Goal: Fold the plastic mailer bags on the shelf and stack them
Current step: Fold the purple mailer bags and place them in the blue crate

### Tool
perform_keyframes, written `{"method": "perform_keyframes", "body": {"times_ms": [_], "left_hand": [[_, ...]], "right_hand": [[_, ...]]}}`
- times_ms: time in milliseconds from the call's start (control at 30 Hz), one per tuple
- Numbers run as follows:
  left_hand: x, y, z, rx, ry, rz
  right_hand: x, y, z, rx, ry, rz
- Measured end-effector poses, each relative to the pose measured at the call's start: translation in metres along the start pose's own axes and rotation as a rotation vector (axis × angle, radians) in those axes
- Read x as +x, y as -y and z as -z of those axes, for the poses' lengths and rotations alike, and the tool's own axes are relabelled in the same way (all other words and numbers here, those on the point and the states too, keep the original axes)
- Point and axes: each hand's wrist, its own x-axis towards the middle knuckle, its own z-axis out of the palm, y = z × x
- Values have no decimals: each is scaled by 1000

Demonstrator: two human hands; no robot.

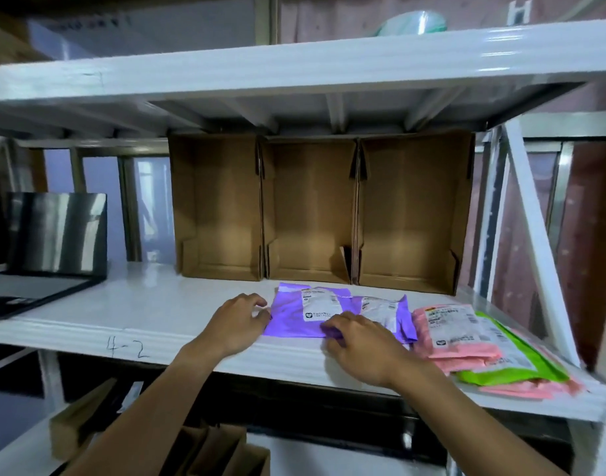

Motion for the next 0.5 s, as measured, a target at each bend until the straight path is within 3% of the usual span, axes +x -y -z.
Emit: {"method": "perform_keyframes", "body": {"times_ms": [133, 367, 500], "left_hand": [[5, 3, -2, -13, -54, -114], [4, 3, -9, 96, 167, -195], [2, 8, -8, 249, 165, -255]], "right_hand": [[10, 22, -16, -11, -49, 58], [19, 42, -26, -17, -90, 71], [12, 46, -26, 10, -129, 66]]}}
